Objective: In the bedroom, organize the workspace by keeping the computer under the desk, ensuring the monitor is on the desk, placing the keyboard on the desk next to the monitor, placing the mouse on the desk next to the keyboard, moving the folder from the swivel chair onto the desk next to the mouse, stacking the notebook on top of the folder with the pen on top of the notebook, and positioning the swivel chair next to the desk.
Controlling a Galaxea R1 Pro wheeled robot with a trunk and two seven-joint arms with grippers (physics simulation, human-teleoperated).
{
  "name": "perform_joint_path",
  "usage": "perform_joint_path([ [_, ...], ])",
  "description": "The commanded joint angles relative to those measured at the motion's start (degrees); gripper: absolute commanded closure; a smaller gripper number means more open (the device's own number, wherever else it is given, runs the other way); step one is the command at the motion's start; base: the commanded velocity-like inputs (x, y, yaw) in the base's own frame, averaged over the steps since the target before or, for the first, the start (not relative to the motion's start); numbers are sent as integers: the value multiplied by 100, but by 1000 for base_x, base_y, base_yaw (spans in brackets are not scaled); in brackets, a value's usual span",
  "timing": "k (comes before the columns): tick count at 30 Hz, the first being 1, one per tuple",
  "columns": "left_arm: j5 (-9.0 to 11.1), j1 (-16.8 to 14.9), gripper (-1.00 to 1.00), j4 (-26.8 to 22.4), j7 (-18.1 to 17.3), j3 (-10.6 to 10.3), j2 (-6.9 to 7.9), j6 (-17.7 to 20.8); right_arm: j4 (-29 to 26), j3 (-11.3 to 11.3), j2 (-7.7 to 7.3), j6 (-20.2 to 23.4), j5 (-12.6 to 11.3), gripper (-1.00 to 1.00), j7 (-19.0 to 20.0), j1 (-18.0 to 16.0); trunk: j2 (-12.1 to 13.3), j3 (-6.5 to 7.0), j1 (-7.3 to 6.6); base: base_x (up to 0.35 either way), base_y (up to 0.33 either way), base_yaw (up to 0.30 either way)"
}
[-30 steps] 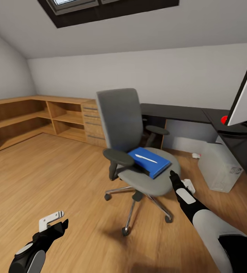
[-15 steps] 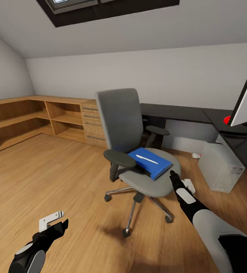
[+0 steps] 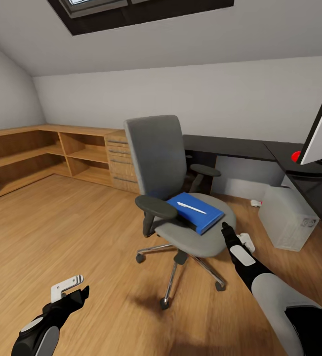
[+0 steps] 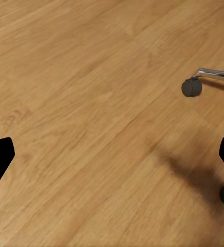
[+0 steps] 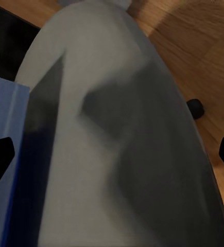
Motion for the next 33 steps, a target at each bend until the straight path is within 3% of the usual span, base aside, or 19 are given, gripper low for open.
perform_joint_path([
  [1,61,-3,-100,-5,50,-5,2,16,-3,43,-8,-27,-47,-100,-13,-3,-2,-5,-1,114,0,0],
  [11,61,-3,-100,-1,50,-6,2,30,-3,44,-44,-27,-40,-100,-31,-4,-2,-5,-1,110,0,0],
  [23,61,-3,-100,-1,50,-2,2,29,-3,43,-201,-27,-52,-100,-55,-4,-2,-5,-1,2,0,0],
  [27,61,-3,-100,-1,50,3,2,31,-3,-36,-439,-27,-60,-100,-55,-5,-2,-5,-1,0,0,0],
  [33,61,-3,-100,-1,50,3,2,26,-9,-236,-553,-20,-62,-100,-55,-5,-2,-5,-1,130,23,0],
])
